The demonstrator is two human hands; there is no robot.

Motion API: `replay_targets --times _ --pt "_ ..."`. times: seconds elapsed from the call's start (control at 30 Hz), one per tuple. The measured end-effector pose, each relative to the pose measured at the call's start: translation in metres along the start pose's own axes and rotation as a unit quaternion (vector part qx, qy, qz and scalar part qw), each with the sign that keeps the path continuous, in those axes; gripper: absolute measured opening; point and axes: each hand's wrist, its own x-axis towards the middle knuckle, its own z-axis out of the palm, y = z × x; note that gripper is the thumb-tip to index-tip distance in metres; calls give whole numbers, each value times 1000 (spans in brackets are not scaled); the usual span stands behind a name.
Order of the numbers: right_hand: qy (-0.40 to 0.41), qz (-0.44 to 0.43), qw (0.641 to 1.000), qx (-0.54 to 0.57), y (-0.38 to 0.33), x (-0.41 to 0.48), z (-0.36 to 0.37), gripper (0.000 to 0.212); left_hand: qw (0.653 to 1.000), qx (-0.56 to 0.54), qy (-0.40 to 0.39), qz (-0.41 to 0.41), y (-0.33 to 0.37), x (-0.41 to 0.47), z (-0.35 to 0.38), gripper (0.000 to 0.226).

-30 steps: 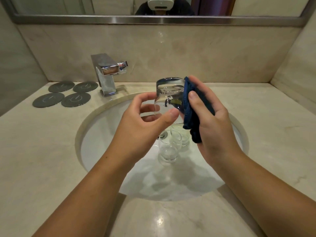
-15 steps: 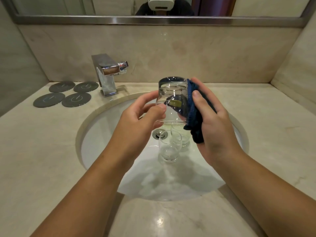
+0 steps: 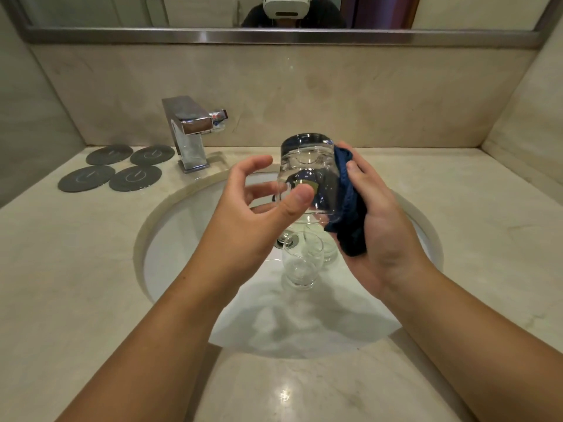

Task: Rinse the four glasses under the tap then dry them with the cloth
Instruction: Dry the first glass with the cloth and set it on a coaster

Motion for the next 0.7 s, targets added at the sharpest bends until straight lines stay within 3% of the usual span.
replay_targets --times 0.2,0.4,0.57,0.7 --pt "30 -53 997 -45 -4 -4 2 32 1000 -7 -13 20 3 -2 -2 54" --pt "-11 4 1000 -1 -2 3 -2 45 990 -124 -64 -18 4 -1 -6 53" --pt "33 -14 999 19 -2 0 -1 37 999 -7 -23 26 1 0 -1 49" --pt "62 -43 997 -31 -1 -2 1 33 999 11 -21 34 0 -2 2 37"
